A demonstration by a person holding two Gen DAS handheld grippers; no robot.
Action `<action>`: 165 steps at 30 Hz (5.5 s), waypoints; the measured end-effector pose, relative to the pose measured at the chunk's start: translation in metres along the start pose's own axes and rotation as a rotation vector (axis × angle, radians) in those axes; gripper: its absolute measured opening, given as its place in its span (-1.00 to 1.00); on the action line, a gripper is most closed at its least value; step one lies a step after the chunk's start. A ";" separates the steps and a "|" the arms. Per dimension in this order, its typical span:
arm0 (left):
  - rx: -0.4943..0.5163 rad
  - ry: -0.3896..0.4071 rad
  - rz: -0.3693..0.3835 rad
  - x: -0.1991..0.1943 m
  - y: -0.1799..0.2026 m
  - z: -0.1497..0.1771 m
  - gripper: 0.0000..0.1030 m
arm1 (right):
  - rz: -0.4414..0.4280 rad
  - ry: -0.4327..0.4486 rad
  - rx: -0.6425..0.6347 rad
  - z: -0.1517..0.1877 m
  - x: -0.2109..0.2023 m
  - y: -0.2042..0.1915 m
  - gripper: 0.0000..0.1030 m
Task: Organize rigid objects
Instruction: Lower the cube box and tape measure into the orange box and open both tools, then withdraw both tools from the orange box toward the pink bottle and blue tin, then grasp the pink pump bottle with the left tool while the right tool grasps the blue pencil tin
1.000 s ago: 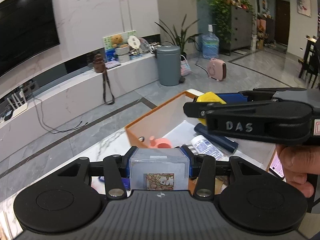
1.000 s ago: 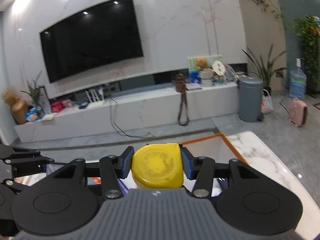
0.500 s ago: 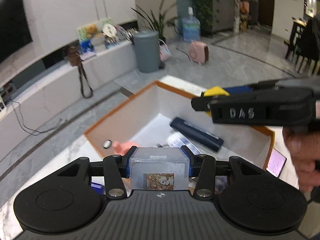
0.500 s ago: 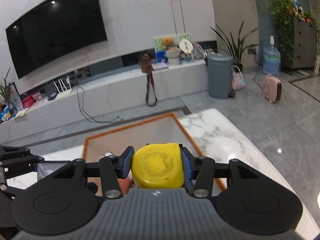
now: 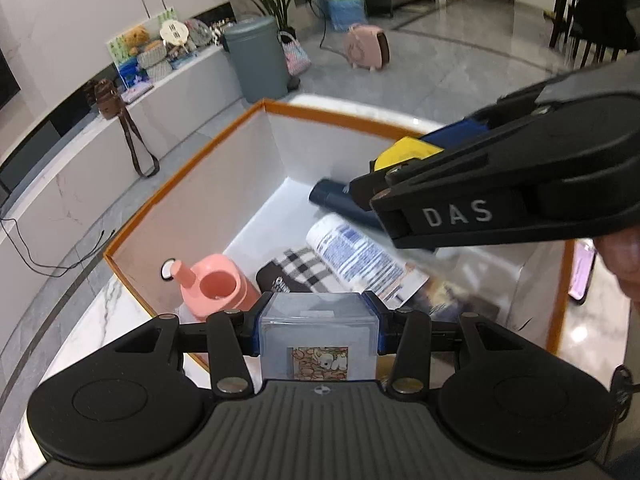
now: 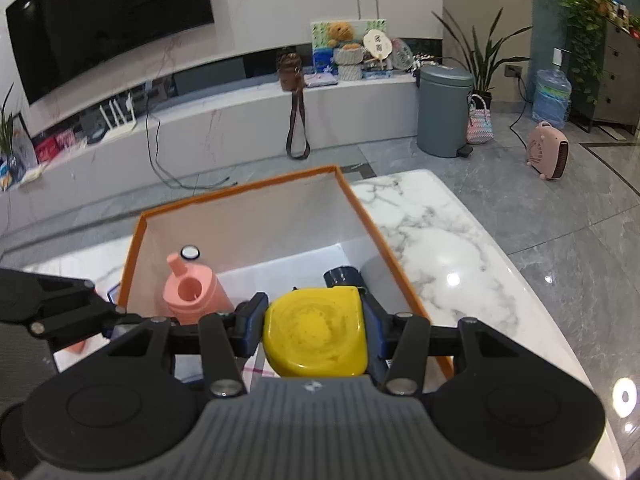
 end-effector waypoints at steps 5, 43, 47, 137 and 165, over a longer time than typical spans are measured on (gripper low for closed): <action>0.037 -0.063 0.008 0.013 0.000 0.004 0.03 | 0.012 -0.031 -0.021 0.002 0.011 -0.002 0.01; 0.158 -0.238 -0.085 0.048 -0.024 0.007 0.23 | 0.051 -0.257 -0.075 0.018 0.082 -0.022 0.19; 0.158 -0.242 -0.085 0.048 -0.023 0.006 0.23 | 0.048 -0.258 -0.071 0.018 0.082 -0.021 0.19; -0.381 0.072 -0.182 -0.053 -0.165 0.180 0.42 | -0.093 -0.053 -0.460 0.043 0.072 -0.243 0.43; -0.298 0.106 -0.229 -0.008 -0.184 0.171 0.50 | -0.088 -0.078 -0.455 0.052 0.153 -0.246 0.43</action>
Point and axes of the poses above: each gripper's, at about its wrist camera, not at the fingertips, and x roughly the way its jaws point, y to its right, z to its underside, the point moved 7 cm from there along x, roughly the way its jaws point, and after that the axes turned 1 degree about -y, right-handed, at the moved point
